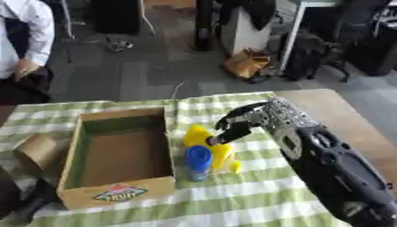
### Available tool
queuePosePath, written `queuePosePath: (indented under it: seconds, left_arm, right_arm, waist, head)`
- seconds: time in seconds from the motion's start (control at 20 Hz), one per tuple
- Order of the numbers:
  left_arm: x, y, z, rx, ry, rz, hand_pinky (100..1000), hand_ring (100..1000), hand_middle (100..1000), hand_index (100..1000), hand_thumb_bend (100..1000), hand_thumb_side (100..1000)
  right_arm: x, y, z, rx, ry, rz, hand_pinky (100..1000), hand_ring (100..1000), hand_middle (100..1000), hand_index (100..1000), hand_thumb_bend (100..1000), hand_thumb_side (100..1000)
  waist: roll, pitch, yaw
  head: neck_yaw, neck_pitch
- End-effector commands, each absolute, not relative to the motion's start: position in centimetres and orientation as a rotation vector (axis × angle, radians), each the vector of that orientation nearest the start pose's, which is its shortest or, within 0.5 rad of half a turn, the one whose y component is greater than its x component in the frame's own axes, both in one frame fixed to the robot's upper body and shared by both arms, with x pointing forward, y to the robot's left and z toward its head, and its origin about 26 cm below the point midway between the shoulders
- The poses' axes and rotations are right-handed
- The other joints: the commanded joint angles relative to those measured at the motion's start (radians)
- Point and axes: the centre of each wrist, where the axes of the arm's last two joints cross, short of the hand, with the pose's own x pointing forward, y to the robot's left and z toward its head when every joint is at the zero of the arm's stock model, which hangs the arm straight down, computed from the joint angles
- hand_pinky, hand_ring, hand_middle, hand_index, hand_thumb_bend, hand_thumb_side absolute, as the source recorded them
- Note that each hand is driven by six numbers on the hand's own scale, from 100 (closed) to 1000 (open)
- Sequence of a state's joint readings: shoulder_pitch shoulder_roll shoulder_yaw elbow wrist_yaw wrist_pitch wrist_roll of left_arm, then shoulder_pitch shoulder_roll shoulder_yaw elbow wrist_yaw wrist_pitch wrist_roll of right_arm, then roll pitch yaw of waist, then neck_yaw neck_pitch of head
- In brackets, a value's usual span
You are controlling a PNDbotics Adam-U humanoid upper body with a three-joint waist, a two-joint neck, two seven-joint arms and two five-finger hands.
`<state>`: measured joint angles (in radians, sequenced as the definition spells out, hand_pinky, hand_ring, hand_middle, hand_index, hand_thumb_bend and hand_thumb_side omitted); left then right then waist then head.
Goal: Pick up objects on the table and place them in the box.
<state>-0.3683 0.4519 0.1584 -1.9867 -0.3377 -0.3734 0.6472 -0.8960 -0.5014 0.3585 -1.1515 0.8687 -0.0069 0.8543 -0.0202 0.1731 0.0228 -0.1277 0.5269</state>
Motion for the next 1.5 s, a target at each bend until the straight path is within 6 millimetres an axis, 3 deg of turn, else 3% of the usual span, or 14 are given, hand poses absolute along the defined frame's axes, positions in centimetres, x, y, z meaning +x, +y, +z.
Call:
queuePosePath:
  seconds: [0.05, 1.2, 1.5]
  left_arm:
    - [29.9, 30.8, 25.4, -0.969, 3.096, -0.154, 862, 916, 845, 810, 100, 1000]
    - [29.9, 30.7, 25.8, -0.951, 3.084, -0.169, 862, 916, 845, 808, 100, 1000]
    - [30.0, 30.6, 25.9, -0.944, 3.08, -0.175, 862, 916, 845, 808, 100, 1000]
  right_arm:
    - [45.6, -24.8, 21.3, -0.755, -0.916, 1.778, 846, 978, 941, 1000, 301, 1000]
    - [46.6, -24.9, 18.7, -0.752, -0.848, 1.787, 848, 975, 941, 1000, 294, 1000]
    - [46.9, -25.3, 18.0, -0.732, -0.798, 1.802, 925, 1000, 985, 1000, 375, 1000]
  waist:
    - [0.005, -0.01, 0.004]
    - [0.014, 0.011, 0.035]
    - [0.016, 0.018, 0.041]
  head:
    - [-0.009, 0.0]
    - [-0.033, -0.019]
    - [-0.04, -0.023]
